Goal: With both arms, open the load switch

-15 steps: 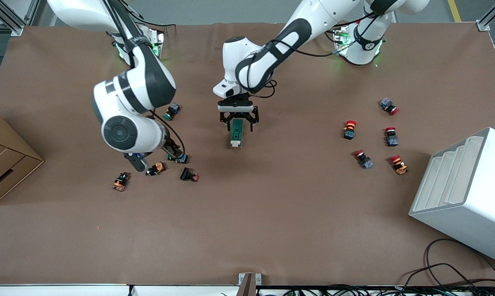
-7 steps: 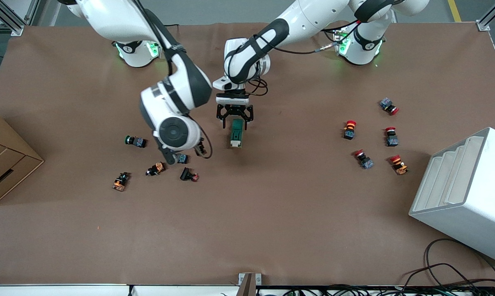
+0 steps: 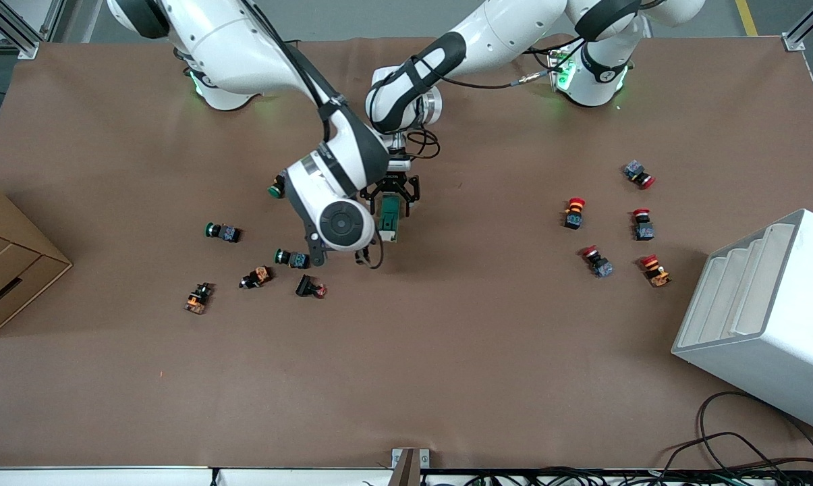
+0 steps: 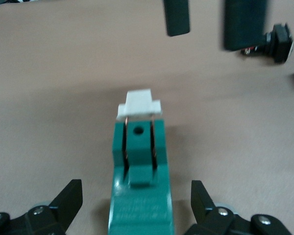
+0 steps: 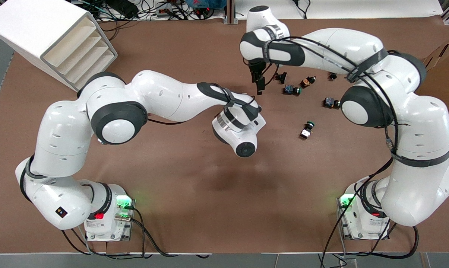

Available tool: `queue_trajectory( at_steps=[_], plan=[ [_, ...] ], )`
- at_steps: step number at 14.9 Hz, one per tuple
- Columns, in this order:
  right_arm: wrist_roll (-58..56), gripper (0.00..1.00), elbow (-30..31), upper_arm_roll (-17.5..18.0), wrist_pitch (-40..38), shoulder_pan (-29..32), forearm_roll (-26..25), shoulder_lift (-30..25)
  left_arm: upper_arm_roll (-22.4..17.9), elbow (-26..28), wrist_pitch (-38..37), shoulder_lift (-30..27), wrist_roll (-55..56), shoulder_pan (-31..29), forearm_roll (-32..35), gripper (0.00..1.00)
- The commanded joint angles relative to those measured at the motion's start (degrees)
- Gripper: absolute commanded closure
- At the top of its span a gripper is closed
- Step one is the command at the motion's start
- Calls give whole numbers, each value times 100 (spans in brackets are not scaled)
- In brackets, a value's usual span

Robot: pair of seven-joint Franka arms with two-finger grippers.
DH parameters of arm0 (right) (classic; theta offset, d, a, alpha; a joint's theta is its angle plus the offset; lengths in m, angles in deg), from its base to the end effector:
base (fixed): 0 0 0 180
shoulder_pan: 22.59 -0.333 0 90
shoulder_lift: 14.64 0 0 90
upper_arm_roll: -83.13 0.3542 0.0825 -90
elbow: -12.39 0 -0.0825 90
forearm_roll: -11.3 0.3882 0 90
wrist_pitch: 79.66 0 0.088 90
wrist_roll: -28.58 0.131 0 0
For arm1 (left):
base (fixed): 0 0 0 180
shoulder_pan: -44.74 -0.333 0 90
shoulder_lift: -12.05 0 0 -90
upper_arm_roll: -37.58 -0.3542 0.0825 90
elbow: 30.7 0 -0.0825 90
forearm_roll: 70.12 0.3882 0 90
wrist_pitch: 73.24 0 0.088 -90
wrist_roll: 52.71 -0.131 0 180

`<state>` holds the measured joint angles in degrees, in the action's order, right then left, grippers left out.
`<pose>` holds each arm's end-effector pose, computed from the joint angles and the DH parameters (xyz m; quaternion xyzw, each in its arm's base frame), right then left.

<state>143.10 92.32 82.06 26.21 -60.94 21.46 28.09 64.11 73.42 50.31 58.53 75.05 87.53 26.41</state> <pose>0.5601 0.4521 0.2475 0.7486 -0.6426 -0.1073 0.1229 0.3079 -0.5904 0.1238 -0.9090 0.0625 -0.4118 0.0143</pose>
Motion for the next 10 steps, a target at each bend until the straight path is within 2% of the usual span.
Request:
queue_trajectory(
  at_steps=[1,4,8,10],
  plan=[
    [561,0,-495,-15,12,-93,109,437,-43,178,-129,-51,328,123,269,2],
    [773,0,-733,29,21,-163,118,666,-52,205,-155,27,811,106,883,2],
    [686,0,-742,64,12,-172,355,798,-52,223,-181,72,856,123,938,2],
    [642,0,-742,283,-5,-85,364,842,-52,214,-295,150,856,132,947,1]
  ],
)
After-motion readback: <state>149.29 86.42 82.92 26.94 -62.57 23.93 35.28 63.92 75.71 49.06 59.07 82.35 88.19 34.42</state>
